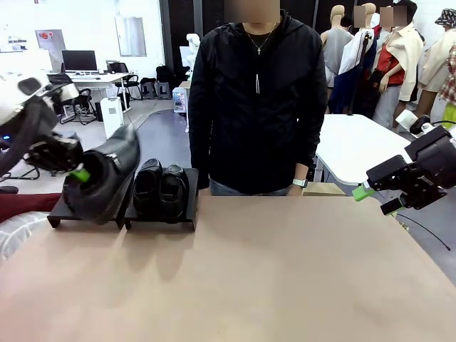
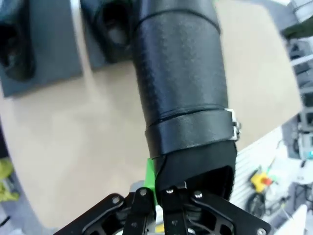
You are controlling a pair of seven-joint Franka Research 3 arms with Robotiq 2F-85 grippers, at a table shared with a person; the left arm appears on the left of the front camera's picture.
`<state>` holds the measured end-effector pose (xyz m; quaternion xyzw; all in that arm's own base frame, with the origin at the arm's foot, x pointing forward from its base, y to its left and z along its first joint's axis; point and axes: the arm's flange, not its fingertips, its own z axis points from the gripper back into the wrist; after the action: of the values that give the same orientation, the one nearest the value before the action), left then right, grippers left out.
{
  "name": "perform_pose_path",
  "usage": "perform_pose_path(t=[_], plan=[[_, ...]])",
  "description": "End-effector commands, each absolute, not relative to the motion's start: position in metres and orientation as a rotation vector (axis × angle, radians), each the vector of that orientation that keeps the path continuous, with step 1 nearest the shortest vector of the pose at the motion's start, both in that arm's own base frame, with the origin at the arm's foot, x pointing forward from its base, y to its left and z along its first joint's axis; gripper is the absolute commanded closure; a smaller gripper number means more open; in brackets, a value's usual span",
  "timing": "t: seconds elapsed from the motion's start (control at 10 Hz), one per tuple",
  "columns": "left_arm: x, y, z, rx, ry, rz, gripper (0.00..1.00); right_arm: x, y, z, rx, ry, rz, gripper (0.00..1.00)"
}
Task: Organize the shoes by placing them on the stand.
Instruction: Place the Shoe from the middle of the table onto the Shoes Stand.
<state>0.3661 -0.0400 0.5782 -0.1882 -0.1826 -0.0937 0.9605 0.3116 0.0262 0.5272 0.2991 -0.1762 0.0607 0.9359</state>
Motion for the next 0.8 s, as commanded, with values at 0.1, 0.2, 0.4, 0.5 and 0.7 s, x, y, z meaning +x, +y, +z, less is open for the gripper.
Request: perform_pose_path(t=[0.1, 0.2, 0.4, 0.5, 0.7], plan=[[0.414, 0.0, 0.569, -0.337, -0.255, -0.178, 1.0, 0.314, 0.026, 0.529, 0.642, -0.368, 0.14, 0.0], [0.419, 0.009, 0.571, -0.38, -0.313, -0.116, 1.0, 0.314, 0.026, 0.529, 0.642, -0.368, 0.14, 0.0], [0.411, 0.012, 0.552, -0.348, -0.253, -0.143, 1.0, 0.314, 0.026, 0.529, 0.642, -0.368, 0.14, 0.0], [0.411, 0.012, 0.552, -0.348, -0.253, -0.143, 1.0, 0.314, 0.026, 0.529, 0.642, -0.368, 0.14, 0.0], [0.418, 0.016, 0.555, -0.36, -0.258, -0.101, 1.0, 0.314, 0.026, 0.529, 0.642, -0.368, 0.14, 0.0]])
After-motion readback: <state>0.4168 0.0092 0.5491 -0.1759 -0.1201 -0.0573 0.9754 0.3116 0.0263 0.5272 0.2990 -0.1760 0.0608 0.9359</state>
